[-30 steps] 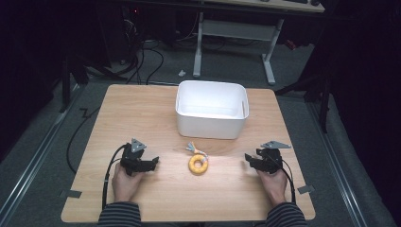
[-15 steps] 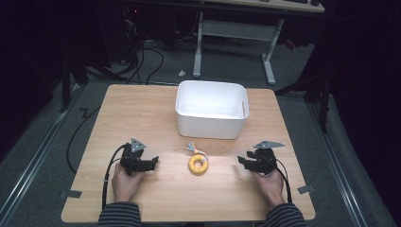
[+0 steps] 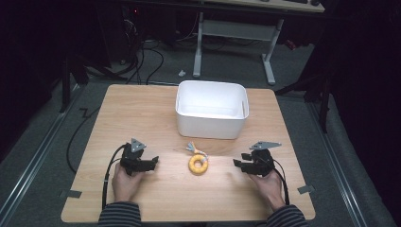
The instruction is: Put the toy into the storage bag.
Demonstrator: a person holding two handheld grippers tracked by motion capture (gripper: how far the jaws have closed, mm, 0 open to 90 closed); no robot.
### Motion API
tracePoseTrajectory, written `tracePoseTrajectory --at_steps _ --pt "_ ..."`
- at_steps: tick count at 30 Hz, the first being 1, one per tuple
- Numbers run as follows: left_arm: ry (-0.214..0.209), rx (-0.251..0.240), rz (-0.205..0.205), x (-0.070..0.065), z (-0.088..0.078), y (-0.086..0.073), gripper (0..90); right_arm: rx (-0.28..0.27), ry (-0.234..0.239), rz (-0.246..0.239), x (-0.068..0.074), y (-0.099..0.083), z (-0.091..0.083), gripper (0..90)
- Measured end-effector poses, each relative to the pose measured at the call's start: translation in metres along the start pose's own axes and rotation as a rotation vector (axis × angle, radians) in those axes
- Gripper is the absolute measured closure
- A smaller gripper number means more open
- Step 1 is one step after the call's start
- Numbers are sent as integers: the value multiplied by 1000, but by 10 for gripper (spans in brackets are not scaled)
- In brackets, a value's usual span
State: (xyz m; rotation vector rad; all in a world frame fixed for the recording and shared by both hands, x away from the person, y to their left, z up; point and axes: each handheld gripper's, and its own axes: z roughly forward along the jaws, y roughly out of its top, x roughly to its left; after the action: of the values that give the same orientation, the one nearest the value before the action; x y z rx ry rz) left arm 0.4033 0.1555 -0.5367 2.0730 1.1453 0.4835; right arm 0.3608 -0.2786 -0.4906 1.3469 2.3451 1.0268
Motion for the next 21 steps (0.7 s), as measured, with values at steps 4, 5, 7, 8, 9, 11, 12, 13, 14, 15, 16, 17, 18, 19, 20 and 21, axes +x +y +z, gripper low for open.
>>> tracePoseTrajectory --at_steps 4,5,7,8,9,11,12,13,14,15,16,17,18,19,20,21 --pt "0 0 0 0 0 0 185 2 18 -23 8 5 0 504" --pt "0 0 0 0 0 0 185 2 22 -27 11 7 0 504" --pt "0 0 0 0 0 0 185 3 37 -40 16 11 3 504" --pt "-1 0 -2 0 0 0 186 4 41 -43 17 12 4 503" --pt "-1 0 -2 0 0 0 186 5 42 -49 20 14 6 503" --pt "-1 -1 -2 0 0 0 186 6 48 -58 22 17 8 503" --pt "-1 -1 -2 0 0 0 186 13 58 -77 28 22 13 503" --pt "-1 -1 -3 0 0 0 186 14 61 -82 30 23 14 502" --pt "-1 -1 -3 0 0 0 187 17 67 -90 33 25 16 502" --pt "0 -1 -4 0 0 0 188 19 72 -96 36 27 18 501" --pt "1 -1 -4 0 0 0 189 22 75 -102 38 29 19 501" --pt "1 -1 -4 0 0 0 190 27 79 -105 41 30 20 501" --pt "1 -1 -5 0 0 0 190 30 83 -107 43 32 21 500" --pt "1 -1 -5 0 0 0 190 31 87 -112 46 33 22 500" --pt "1 -1 -5 0 0 0 190 38 89 -119 49 35 23 499" --pt "1 -2 -5 0 0 0 190 42 88 -121 51 36 24 499"
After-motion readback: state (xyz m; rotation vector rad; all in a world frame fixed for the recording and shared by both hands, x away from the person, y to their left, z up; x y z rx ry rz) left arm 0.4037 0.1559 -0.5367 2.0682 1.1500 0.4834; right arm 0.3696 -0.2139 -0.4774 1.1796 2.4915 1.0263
